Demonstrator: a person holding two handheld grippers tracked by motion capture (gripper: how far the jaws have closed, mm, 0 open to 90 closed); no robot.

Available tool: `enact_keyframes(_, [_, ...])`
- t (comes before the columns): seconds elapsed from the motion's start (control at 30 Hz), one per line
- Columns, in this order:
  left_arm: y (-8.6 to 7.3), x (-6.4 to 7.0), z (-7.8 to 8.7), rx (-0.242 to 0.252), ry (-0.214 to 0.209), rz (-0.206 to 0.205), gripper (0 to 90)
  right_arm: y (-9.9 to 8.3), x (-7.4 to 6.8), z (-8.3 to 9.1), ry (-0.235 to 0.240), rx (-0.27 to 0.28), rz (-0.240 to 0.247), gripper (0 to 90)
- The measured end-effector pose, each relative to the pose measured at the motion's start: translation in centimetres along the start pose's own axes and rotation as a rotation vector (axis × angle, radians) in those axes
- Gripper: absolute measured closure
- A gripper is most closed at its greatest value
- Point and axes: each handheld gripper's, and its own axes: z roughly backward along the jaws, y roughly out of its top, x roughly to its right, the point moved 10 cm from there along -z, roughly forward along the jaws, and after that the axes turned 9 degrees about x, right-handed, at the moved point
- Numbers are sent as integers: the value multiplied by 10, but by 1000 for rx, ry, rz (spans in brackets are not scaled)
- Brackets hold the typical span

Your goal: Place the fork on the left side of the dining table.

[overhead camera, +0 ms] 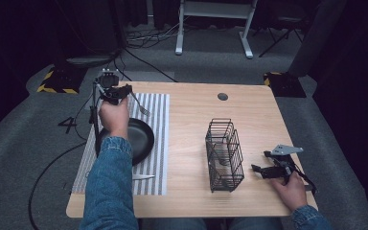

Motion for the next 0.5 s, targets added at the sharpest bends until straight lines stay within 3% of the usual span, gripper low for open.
enact_keyframes(0.23, [-1, 1, -4, -6, -3, 1, 861, 0, 0, 0, 0, 0, 0, 127])
enact_keyframes(0.5, [-5, -8, -10, -21, 18, 8, 861, 0, 0, 0, 0, 0, 1, 127])
